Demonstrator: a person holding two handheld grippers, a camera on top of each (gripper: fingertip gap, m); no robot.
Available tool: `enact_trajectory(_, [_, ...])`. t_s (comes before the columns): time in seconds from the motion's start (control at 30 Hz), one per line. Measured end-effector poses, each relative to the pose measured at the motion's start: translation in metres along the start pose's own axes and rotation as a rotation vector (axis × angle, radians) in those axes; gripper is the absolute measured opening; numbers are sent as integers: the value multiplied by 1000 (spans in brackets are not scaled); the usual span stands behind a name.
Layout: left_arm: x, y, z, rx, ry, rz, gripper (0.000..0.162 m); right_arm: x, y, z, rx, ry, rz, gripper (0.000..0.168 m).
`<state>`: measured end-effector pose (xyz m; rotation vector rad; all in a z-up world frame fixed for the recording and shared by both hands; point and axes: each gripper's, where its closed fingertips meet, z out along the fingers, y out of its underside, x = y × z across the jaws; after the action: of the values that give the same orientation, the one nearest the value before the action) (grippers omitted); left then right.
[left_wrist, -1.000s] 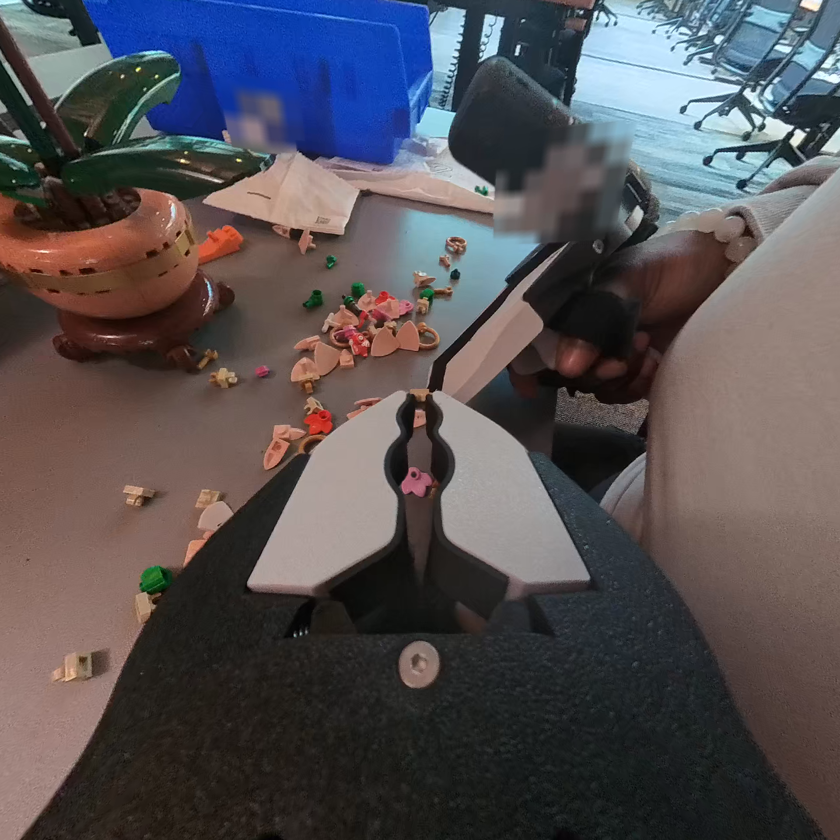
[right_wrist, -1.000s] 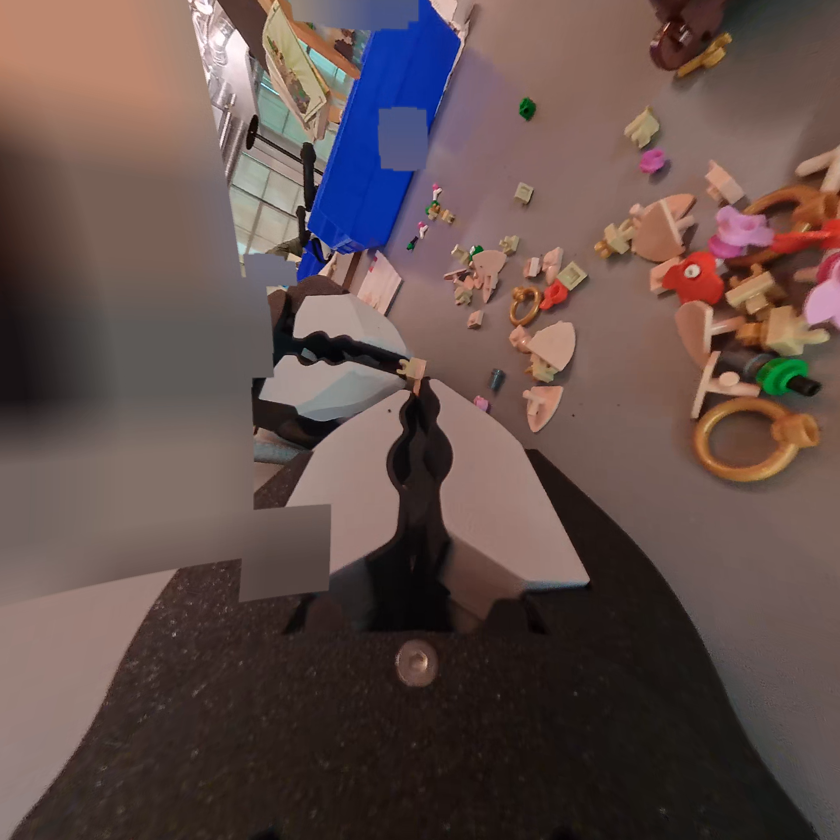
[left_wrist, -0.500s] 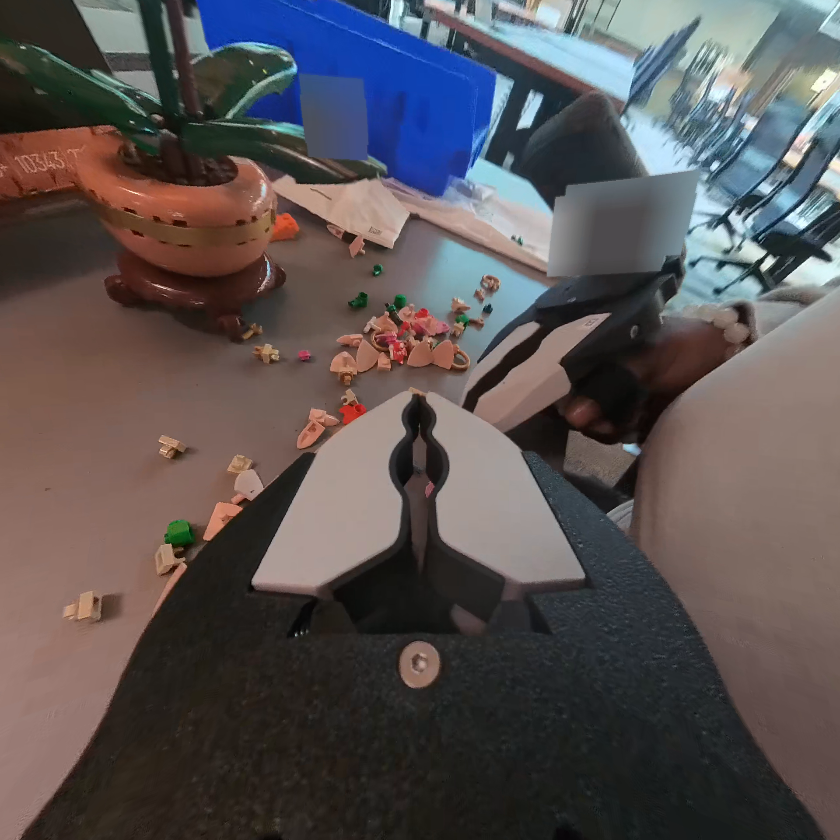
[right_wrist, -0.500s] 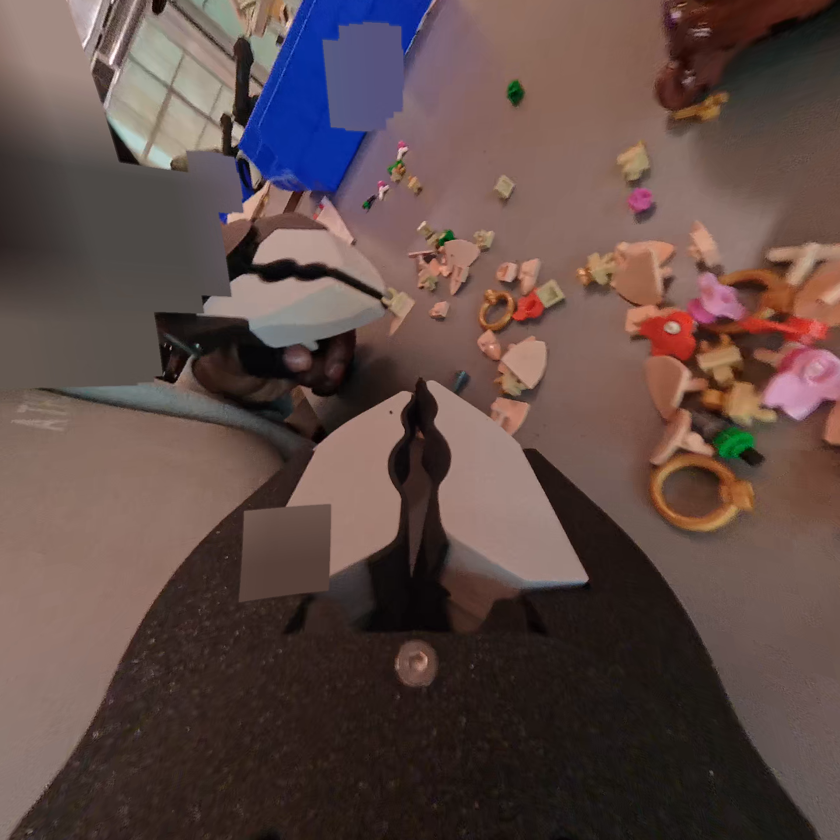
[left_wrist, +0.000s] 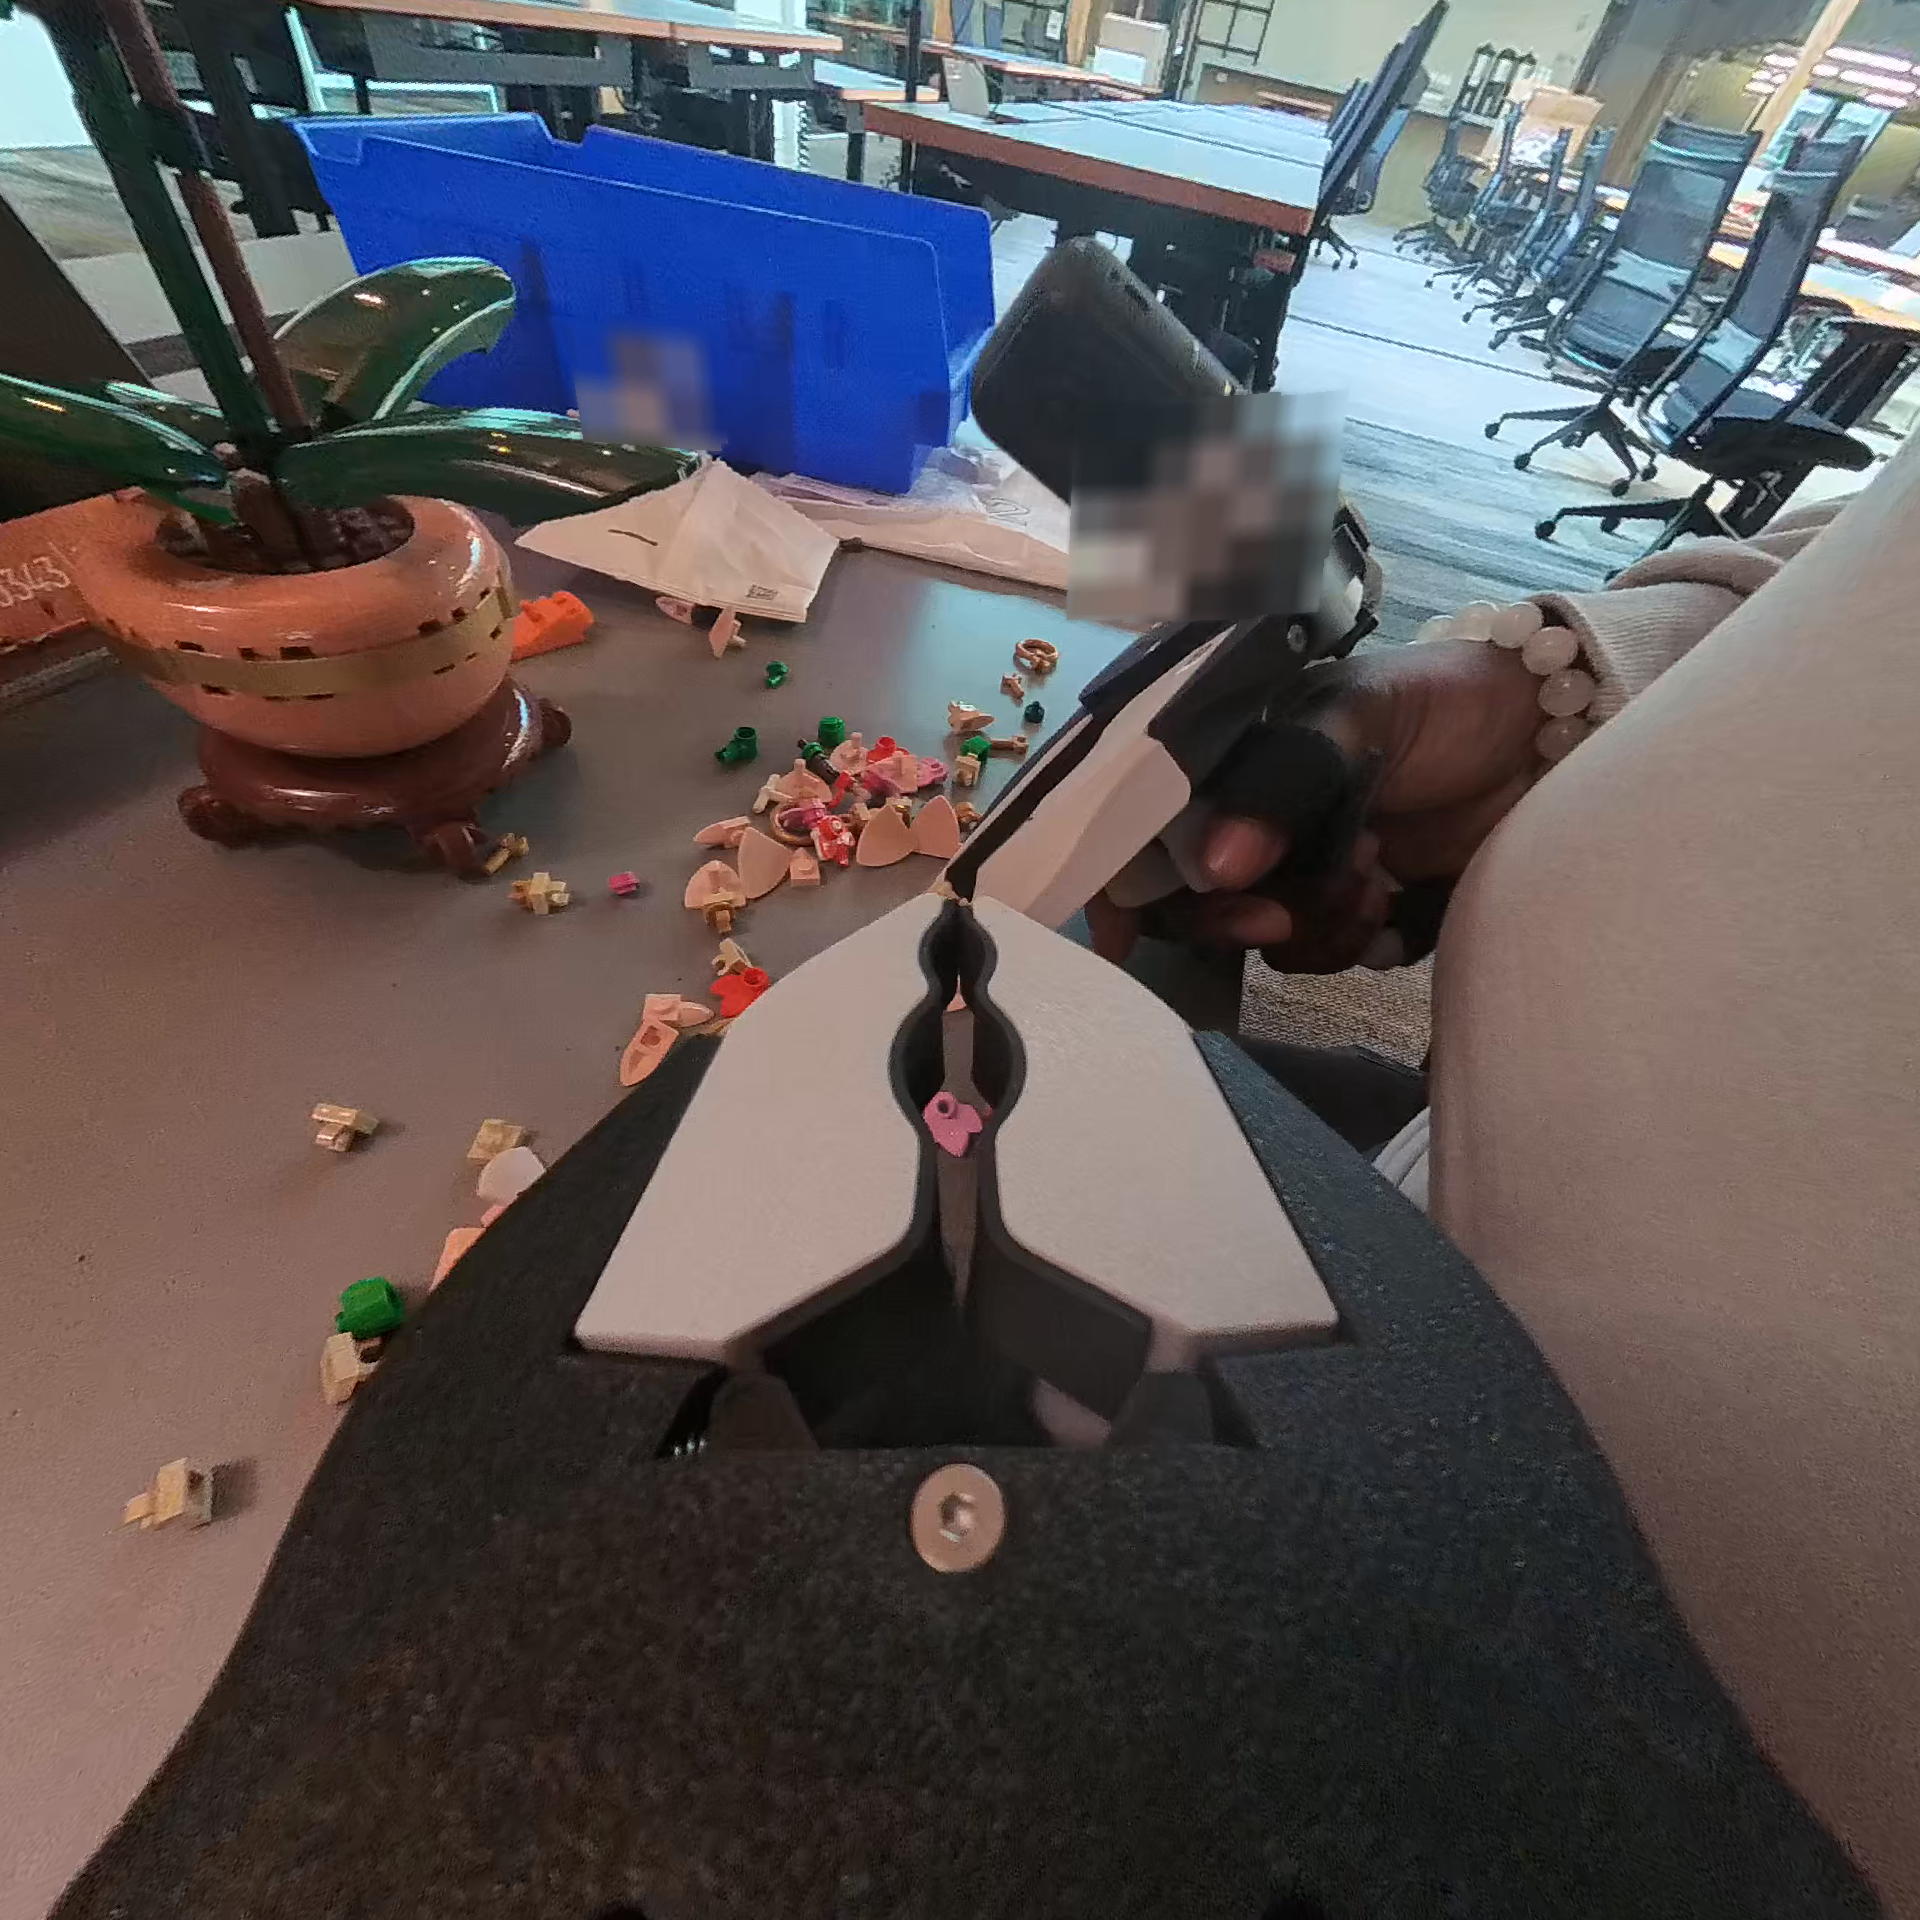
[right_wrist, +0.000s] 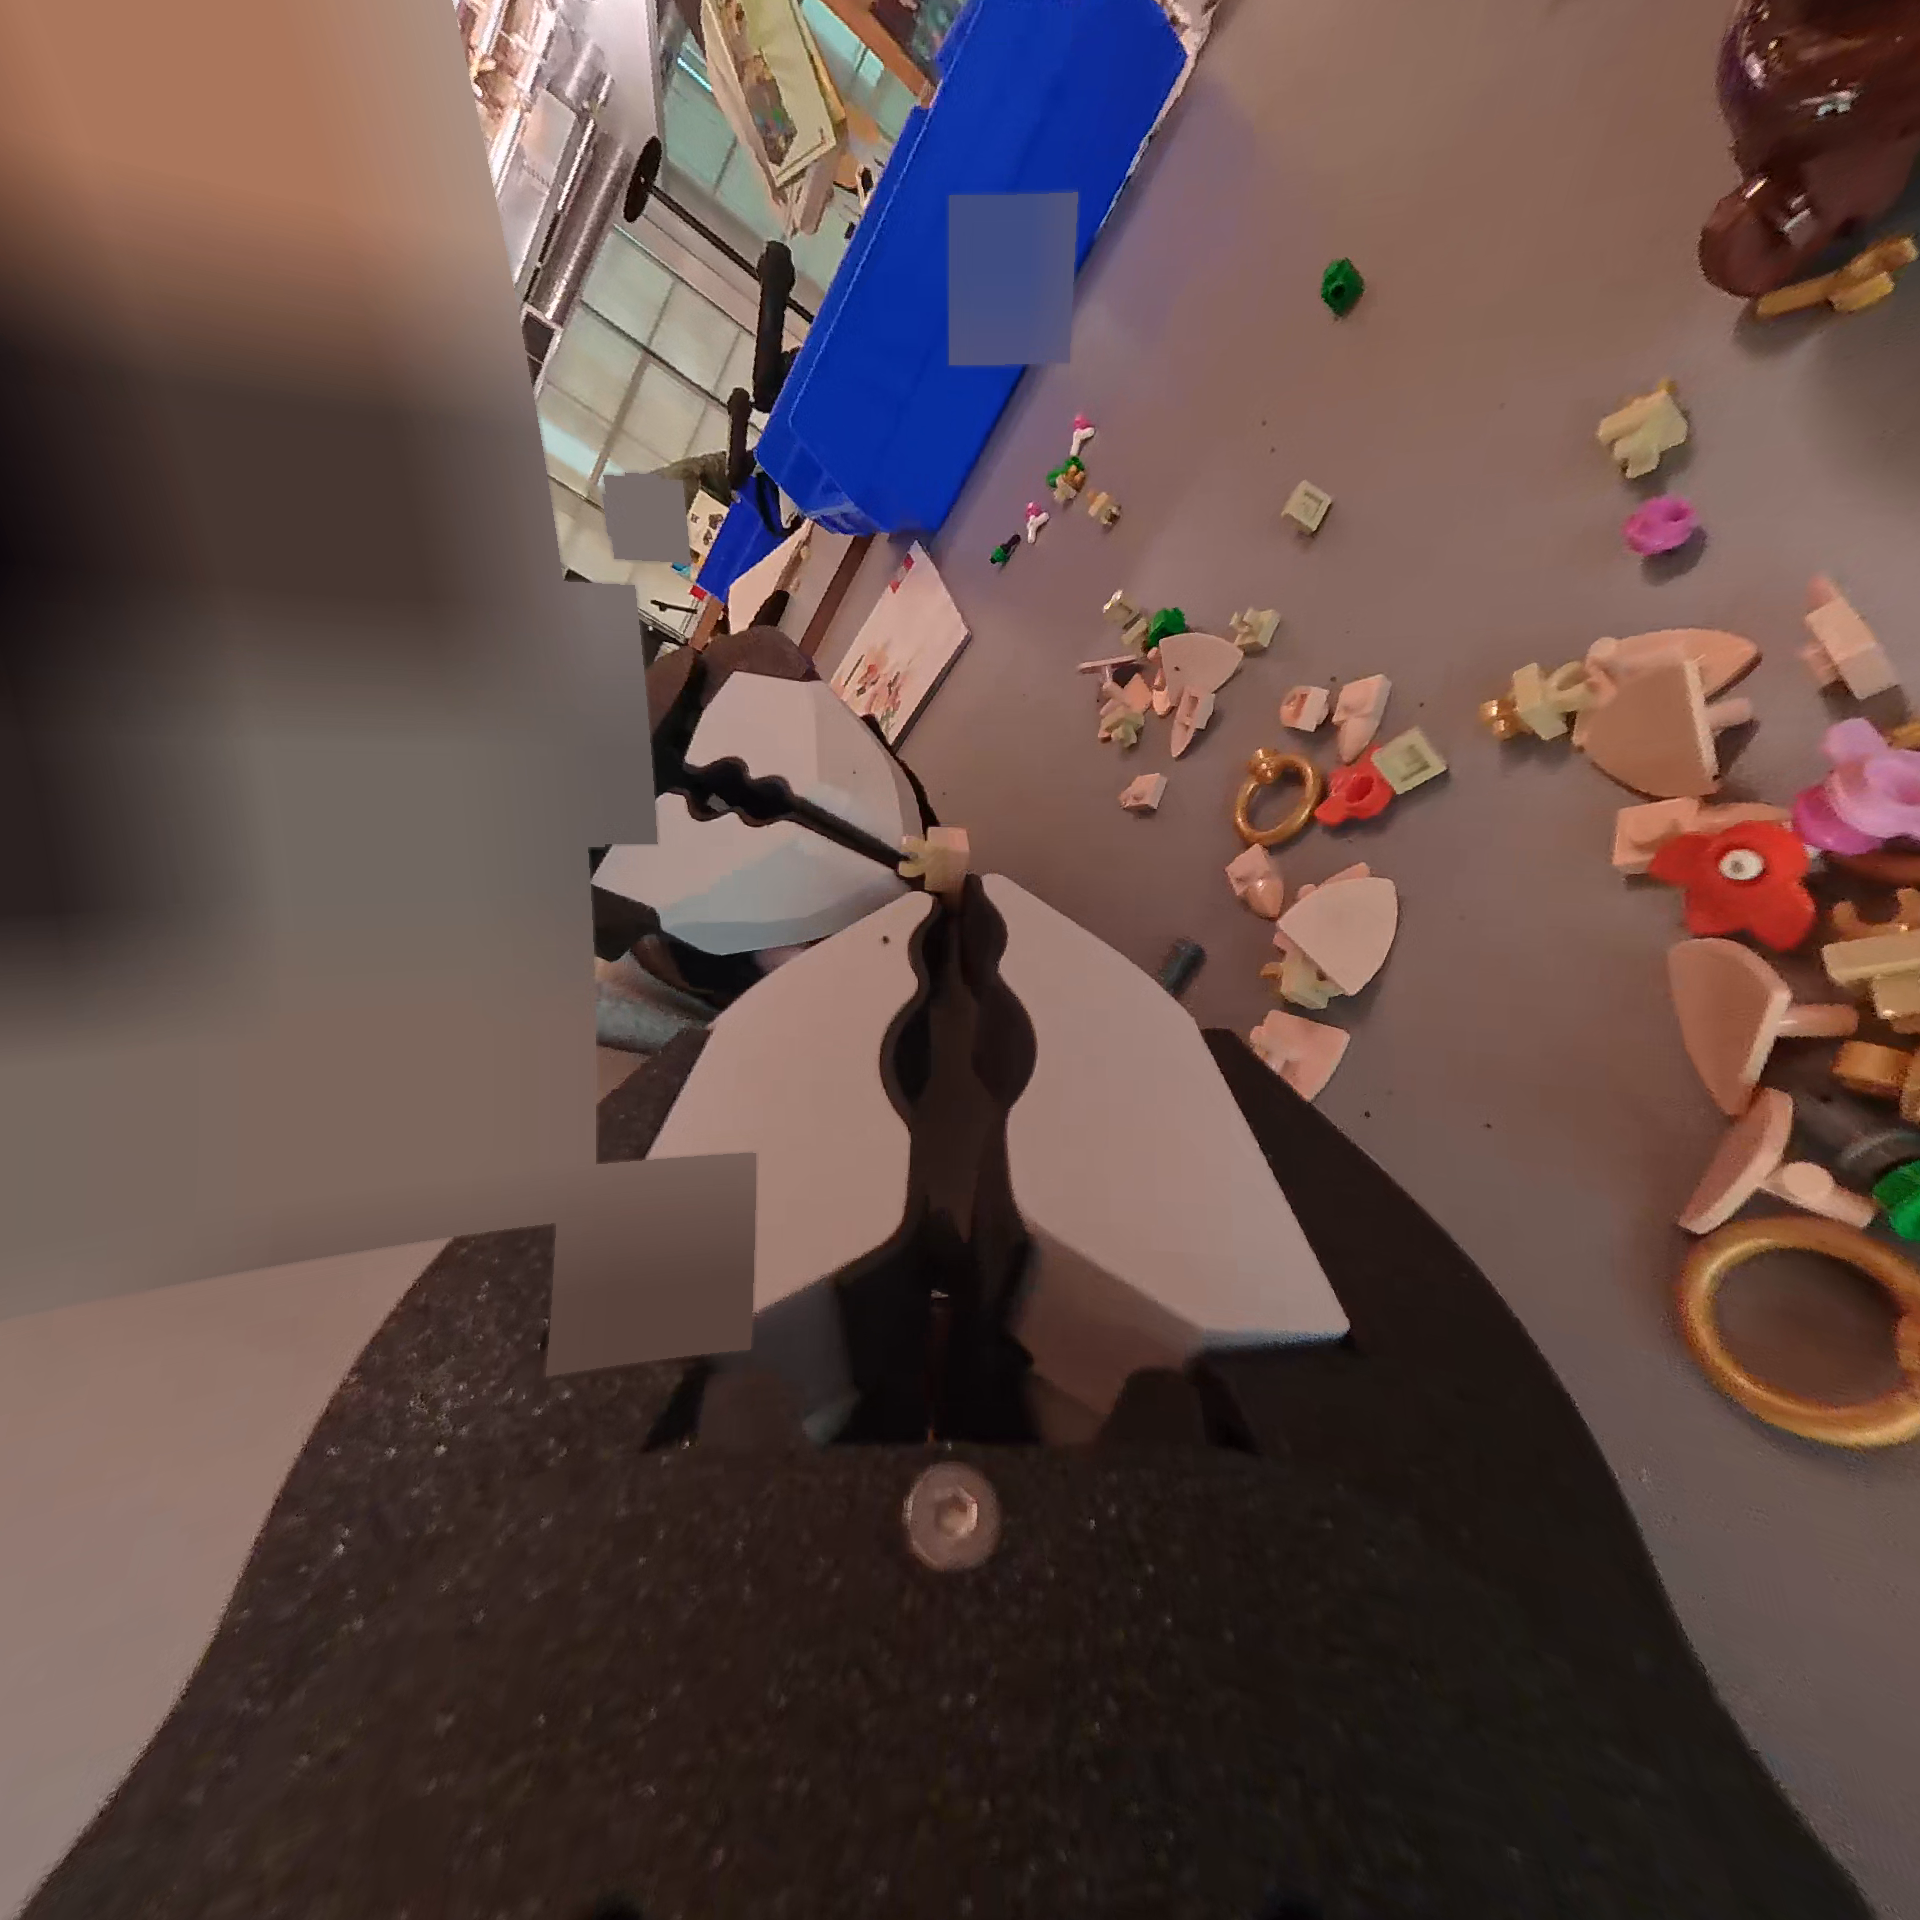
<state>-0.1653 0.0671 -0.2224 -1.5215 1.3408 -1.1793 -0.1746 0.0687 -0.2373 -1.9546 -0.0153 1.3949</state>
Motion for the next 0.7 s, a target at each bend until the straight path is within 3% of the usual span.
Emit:
enact_trajectory(0.03, [1, 0, 0, 1, 10, -1, 0, 0, 0, 0, -1, 2, -14, 2])
enact_trajectory(0.27, [7, 0, -1, 5, 37, 67, 4, -3, 4, -4, -11, 30, -85, 0])
enact_trajectory(0.3, [6, -1, -2, 11, 18, 122, 17, -4, 6, -4, -27, 28, -86, 0])
enact_trajectory(0.43, [5, 0, -3, -23, -21, 458, 21, -4, 16, -4, -112, 28, -95, 0])
enact_trajectory(0.7, [29, 12, -8, -125, 297, 613, 9, -16, 35, -8, -300, -28, -148, 0])
